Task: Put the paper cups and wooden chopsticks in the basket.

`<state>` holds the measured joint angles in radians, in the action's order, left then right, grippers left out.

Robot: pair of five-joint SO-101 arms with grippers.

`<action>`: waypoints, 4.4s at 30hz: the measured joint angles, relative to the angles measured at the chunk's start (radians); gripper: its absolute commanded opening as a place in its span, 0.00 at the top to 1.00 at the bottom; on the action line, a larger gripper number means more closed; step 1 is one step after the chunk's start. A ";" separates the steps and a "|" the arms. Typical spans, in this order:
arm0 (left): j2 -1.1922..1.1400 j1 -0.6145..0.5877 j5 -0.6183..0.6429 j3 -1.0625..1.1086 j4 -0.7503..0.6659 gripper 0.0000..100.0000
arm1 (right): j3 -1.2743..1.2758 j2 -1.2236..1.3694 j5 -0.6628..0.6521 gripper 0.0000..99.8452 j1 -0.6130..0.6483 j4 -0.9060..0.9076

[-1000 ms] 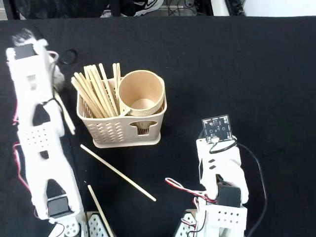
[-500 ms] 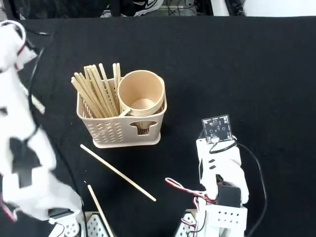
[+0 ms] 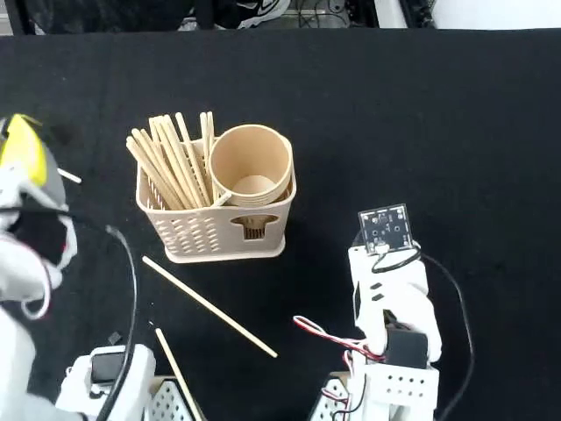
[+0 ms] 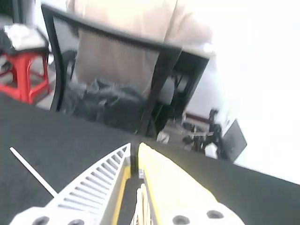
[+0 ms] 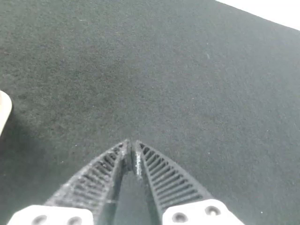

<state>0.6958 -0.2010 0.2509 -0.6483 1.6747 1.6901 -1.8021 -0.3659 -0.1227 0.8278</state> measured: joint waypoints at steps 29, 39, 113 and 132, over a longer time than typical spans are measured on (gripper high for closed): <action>-1.330 -0.462 0.071 0.175 -0.577 0.80 | 0.000 0.000 0.000 0.99 0.000 0.000; -1.950 -0.476 0.129 -0.701 -0.238 0.78 | 0.000 0.000 0.000 0.99 0.000 0.000; 1.092 0.319 -0.066 1.985 -1.120 0.78 | 0.000 0.000 0.000 0.99 0.000 0.000; 0.611 -0.471 -0.175 1.344 -0.635 0.78 | 0.000 0.000 0.000 0.99 0.000 0.000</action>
<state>1.3065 -0.6720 0.0760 0.6958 1.0395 1.6901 -1.8021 -0.3659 -0.1227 0.8278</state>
